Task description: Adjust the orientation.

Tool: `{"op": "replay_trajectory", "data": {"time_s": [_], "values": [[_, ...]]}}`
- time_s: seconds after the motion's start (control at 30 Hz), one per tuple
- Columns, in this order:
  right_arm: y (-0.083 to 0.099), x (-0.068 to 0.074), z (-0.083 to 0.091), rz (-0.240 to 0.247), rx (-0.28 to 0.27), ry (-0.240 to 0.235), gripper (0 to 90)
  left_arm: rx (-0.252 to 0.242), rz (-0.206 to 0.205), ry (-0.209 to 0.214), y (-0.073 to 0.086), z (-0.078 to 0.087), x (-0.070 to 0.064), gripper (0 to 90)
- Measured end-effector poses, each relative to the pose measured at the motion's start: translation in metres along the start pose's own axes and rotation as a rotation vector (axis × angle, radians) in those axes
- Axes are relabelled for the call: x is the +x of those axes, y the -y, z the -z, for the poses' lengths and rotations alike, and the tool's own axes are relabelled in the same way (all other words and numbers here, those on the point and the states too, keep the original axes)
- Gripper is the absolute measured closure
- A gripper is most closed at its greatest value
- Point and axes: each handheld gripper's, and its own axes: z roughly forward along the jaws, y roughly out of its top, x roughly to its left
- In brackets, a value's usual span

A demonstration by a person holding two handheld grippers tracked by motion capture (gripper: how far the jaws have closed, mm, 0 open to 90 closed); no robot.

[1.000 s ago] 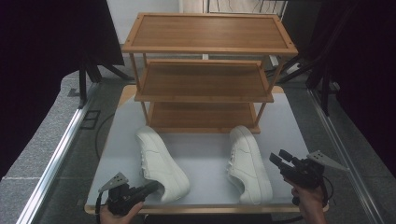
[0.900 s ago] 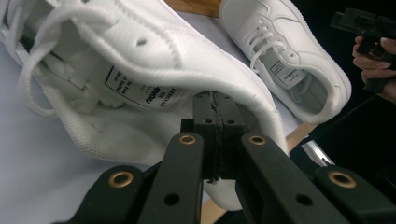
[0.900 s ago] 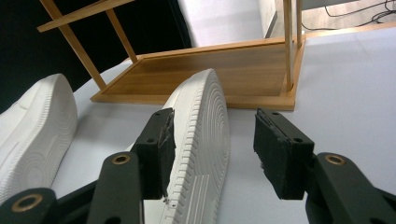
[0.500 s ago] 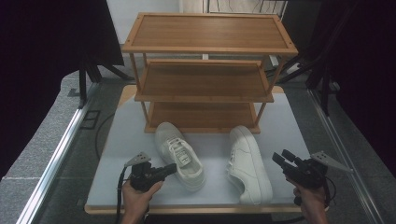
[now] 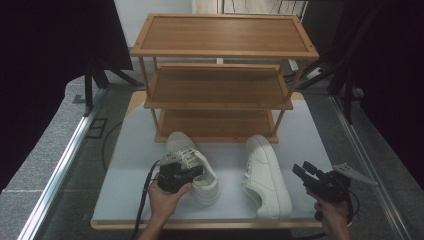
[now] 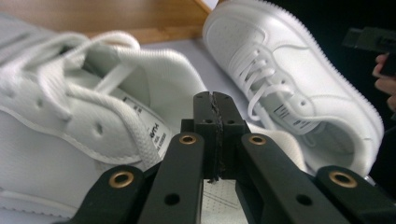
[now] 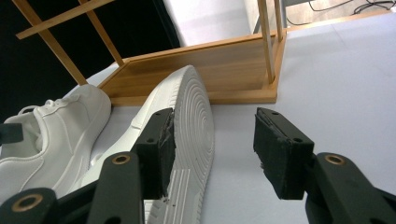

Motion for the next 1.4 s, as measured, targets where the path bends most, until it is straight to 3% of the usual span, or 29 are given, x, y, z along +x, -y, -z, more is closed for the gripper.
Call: {"op": "replay_trajectory", "data": {"time_s": [0.13, 0.3, 0.43, 0.8, 1.17, 1.4], "values": [[0.0, 0.0, -0.001, 0.003, 0.006, -0.001, 48.5, 0.043, -0.004, -0.02, 0.004, -0.007, 0.002, 89.5], [0.001, 0.001, -0.002, 0.003, 0.009, 0.0, 48.1, 0.053, -0.005, -0.015, 0.007, -0.012, 0.0, 89.7], [0.002, 0.001, -0.004, 0.001, 0.015, 0.001, 47.7, 0.089, -0.029, -0.014, 0.009, -0.021, -0.005, 89.8], [0.003, -0.002, -0.003, -0.011, 0.015, 0.009, 46.3, 0.114, -0.055, -0.024, 0.01, -0.015, -0.004, 89.9], [0.003, -0.007, 0.0, -0.038, 0.009, 0.025, 45.6, 0.118, -0.054, -0.016, 0.012, -0.006, 0.001, 90.0], [0.002, -0.011, 0.005, -0.055, -0.005, 0.031, 45.0, 0.139, -0.078, -0.038, 0.013, 0.001, 0.003, 90.0]]}}
